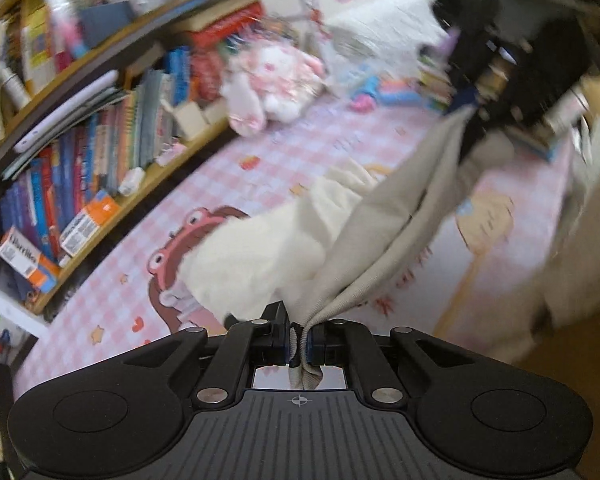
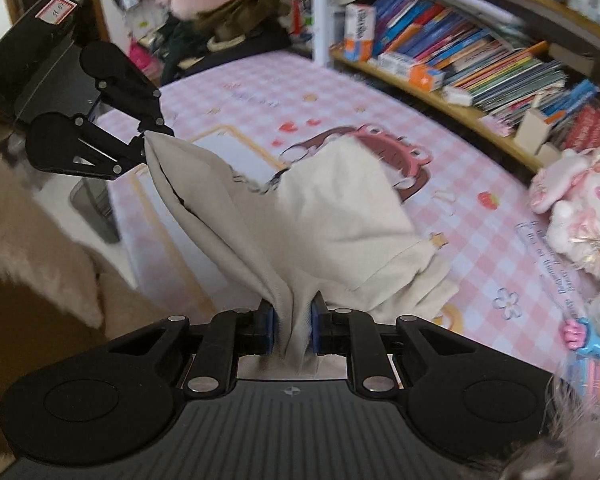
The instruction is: Fold clothes
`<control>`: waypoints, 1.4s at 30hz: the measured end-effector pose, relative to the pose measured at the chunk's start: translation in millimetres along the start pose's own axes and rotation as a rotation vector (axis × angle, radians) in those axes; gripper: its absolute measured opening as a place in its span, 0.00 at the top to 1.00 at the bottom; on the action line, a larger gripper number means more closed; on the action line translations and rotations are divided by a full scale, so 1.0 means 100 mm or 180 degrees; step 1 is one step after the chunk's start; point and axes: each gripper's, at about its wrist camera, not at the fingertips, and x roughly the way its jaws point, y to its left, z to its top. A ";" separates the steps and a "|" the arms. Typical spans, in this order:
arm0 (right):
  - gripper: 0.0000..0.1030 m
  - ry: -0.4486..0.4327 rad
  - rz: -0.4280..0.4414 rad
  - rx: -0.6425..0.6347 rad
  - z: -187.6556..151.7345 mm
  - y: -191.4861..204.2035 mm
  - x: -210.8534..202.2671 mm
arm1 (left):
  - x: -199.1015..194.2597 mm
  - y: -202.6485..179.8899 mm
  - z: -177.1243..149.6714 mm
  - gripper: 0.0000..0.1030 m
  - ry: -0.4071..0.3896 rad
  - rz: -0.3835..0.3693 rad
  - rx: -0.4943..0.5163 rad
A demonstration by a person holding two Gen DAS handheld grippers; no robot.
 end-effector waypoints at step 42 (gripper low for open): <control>0.44 -0.0345 -0.0996 0.1973 0.18 -1.72 1.11 | 1.75 1.33 -0.25 0.97 0.0038 -0.0707 -0.2295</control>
